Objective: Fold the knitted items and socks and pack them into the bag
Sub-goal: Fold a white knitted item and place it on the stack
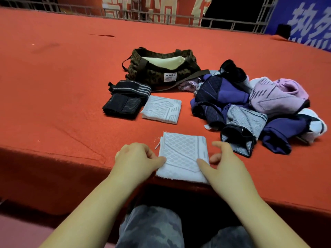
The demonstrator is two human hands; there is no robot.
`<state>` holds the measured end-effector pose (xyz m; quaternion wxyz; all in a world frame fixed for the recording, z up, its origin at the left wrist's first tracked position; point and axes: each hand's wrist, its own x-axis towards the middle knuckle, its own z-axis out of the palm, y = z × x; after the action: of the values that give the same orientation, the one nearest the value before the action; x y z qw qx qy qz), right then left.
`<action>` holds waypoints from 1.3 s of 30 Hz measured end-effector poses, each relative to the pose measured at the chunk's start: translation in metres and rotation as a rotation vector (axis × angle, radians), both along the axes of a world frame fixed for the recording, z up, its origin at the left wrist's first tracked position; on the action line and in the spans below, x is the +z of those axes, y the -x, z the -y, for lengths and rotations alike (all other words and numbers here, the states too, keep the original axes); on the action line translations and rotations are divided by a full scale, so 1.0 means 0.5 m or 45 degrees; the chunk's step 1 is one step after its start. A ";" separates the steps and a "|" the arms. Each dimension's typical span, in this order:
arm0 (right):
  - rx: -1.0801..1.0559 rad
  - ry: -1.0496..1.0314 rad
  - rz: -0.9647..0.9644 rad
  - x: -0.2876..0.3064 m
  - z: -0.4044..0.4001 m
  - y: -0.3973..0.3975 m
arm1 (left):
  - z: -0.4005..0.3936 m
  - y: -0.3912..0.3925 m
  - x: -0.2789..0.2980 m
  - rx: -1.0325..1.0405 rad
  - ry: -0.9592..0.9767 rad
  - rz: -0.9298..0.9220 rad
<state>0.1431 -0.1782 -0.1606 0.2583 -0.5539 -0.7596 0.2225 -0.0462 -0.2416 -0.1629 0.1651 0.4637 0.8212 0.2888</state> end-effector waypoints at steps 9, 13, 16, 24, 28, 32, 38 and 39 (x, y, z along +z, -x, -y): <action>0.037 0.148 -0.277 0.003 -0.003 0.014 | 0.002 -0.031 0.034 -0.088 0.205 -0.177; 0.106 0.060 -0.507 -0.013 -0.030 0.039 | -0.023 -0.013 0.027 0.028 -0.117 0.107; 0.155 -0.043 -0.522 -0.026 -0.063 0.073 | -0.059 0.017 0.015 0.082 -0.355 0.238; 0.167 -0.237 -0.462 -0.026 -0.173 0.188 | -0.184 0.087 -0.003 0.136 -0.589 0.208; 0.110 -0.224 -0.445 -0.023 -0.221 0.241 | -0.237 0.121 0.003 0.143 -0.590 0.081; 0.142 -0.157 -0.256 -0.043 -0.241 0.258 | -0.256 0.140 -0.022 0.253 -0.574 -0.163; 0.153 -0.185 0.024 -0.043 -0.240 0.256 | -0.254 0.143 -0.019 0.347 -0.314 -0.460; 0.149 -0.197 0.023 -0.045 -0.239 0.256 | -0.254 0.144 -0.022 0.348 -0.289 -0.486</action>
<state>0.0150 -0.0586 -0.1830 0.2801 -0.4889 -0.8079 0.1727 -0.1180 -0.1146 -0.1738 -0.0864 0.4100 0.8549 0.3060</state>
